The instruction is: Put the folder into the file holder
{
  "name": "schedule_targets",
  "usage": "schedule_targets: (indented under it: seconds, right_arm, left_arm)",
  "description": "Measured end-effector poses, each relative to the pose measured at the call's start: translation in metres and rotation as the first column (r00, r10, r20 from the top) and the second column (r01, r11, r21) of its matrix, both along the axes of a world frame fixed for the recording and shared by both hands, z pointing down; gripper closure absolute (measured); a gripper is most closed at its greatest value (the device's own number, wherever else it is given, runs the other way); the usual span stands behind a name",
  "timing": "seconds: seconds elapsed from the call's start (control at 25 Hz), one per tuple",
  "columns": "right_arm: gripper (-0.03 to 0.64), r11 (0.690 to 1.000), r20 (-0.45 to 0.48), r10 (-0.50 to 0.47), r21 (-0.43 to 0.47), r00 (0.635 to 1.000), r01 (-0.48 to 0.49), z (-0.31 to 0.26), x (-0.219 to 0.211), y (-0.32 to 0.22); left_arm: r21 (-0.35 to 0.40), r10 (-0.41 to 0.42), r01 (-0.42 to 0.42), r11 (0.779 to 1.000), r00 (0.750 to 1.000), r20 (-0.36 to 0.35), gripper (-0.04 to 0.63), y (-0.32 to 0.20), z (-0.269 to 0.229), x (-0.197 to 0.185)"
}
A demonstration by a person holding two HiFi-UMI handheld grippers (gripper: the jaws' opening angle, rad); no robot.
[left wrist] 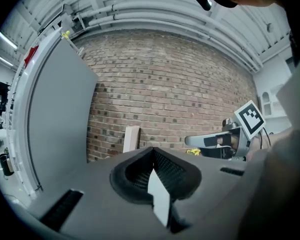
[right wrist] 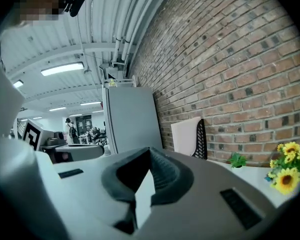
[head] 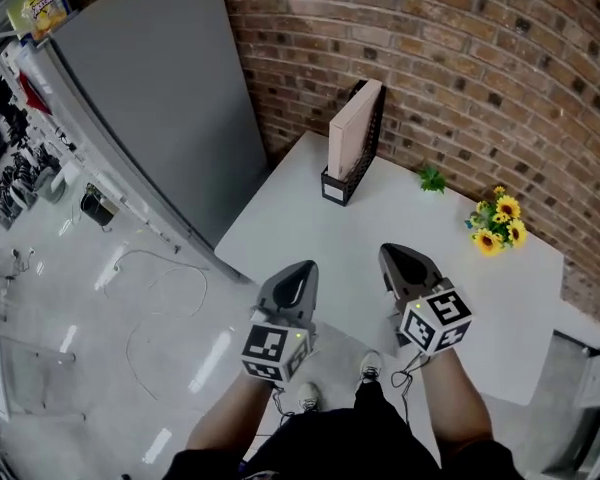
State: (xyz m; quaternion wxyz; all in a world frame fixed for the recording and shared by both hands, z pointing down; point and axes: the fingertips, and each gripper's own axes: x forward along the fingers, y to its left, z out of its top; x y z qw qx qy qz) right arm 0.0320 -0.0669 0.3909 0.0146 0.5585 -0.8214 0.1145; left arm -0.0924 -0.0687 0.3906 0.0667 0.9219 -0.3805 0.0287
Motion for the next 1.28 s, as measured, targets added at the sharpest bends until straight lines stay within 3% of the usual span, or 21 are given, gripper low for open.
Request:
schedule_targets:
  seconds: [0.56, 1.28]
  right_arm:
    - [0.614, 0.978, -0.03, 0.208, 0.003, 0.978, -0.208, -0.004, -0.014, 0.074]
    - [0.614, 0.973, -0.037, 0.232, 0.003, 0.972, -0.232, -0.003, -0.003, 0.097]
  left_arm:
    - [0.008, 0.2, -0.199, 0.98, 0.98, -0.022, 0.589, 0.044, -0.001, -0.016]
    - [0.008, 0.228, -0.228, 0.974, 0.973, -0.032, 0.589, 0.061, 0.002, -0.003]
